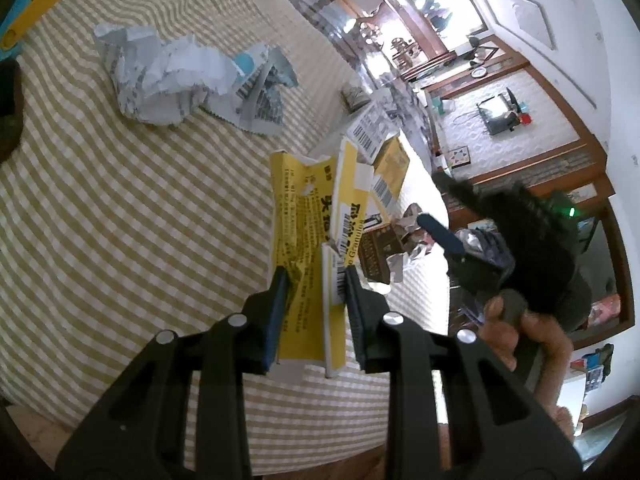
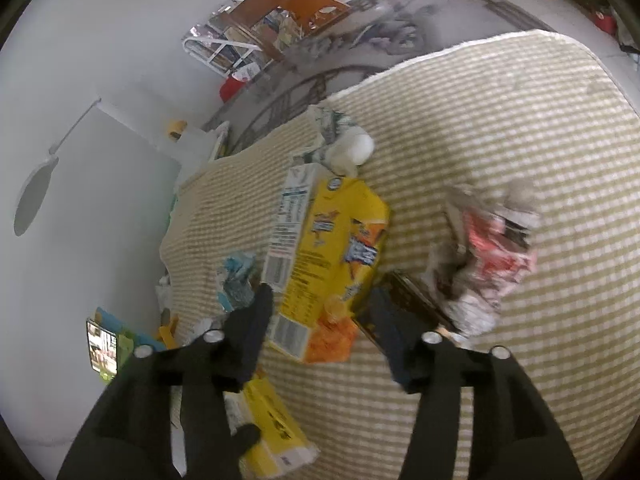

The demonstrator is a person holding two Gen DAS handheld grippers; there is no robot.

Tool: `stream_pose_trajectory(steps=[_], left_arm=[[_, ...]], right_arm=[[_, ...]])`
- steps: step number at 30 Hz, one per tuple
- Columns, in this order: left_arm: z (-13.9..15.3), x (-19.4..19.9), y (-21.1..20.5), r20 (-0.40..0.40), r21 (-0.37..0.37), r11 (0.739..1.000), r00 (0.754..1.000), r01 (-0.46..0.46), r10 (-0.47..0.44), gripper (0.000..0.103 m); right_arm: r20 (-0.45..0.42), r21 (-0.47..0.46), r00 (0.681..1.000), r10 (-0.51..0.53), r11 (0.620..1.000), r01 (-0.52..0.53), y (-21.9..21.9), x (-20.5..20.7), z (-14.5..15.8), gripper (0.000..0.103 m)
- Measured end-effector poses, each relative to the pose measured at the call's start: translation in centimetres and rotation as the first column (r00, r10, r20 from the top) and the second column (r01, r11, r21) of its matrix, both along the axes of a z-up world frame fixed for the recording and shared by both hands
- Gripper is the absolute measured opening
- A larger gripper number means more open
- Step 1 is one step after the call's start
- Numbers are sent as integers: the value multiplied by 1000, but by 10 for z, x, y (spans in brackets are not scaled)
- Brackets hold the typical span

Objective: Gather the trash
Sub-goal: 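Grasp the yellow iced-tea carton with the right tool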

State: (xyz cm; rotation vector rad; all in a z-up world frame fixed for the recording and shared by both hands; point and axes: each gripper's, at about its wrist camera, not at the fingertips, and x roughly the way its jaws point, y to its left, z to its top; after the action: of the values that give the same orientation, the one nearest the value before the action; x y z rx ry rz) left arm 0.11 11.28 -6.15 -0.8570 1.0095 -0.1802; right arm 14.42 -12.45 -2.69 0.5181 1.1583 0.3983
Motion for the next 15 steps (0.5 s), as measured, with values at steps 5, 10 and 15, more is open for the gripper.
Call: stream_pose_trajectory(steps=[5, 10, 15], left_arm=[[-2, 5, -2, -17, 1, 1000, 1000, -3, 3, 42], [-4, 6, 0, -22, 5, 1000, 1000, -21, 21, 53], [-4, 8, -3, -28, 24, 1000, 1000, -12, 13, 57]], right_arm=[[2, -117, 1000, 18, 993, -18, 29, 15, -13, 67], [-3, -221, 998, 57, 974, -57, 48, 19, -26, 67], [-29, -295, 994, 106, 949, -110, 61, 14, -39, 77]])
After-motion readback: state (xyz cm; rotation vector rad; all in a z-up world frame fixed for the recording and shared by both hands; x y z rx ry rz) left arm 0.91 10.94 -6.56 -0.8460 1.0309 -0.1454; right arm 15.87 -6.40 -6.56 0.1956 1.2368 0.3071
